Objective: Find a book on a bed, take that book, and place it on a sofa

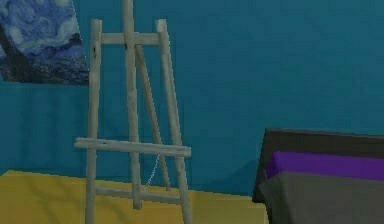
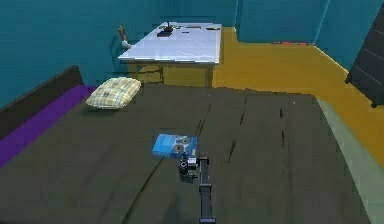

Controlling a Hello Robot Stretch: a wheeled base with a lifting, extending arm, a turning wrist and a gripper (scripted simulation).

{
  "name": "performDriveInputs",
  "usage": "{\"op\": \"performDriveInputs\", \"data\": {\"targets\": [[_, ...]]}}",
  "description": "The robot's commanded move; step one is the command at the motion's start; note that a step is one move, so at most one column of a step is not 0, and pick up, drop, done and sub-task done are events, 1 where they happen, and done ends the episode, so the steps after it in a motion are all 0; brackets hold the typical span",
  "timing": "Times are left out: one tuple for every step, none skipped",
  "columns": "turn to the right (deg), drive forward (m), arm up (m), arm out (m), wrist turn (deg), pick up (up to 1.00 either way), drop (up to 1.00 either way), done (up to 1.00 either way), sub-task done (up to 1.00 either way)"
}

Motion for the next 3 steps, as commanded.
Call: {"op": "performDriveInputs", "data": {"targets": [[0.0, 0.00, 0.10, 0.00, 0.0, 0.00, 0.00, 0.00, 0.00], [0.0, 0.00, 0.40, 0.00, 0.0, 0.00, 0.00, 0.00, 0.00], [0.0, 0.00, 0.00, 0.00, -45.0, 0.00, 0.00, 0.00, 0.00]]}}
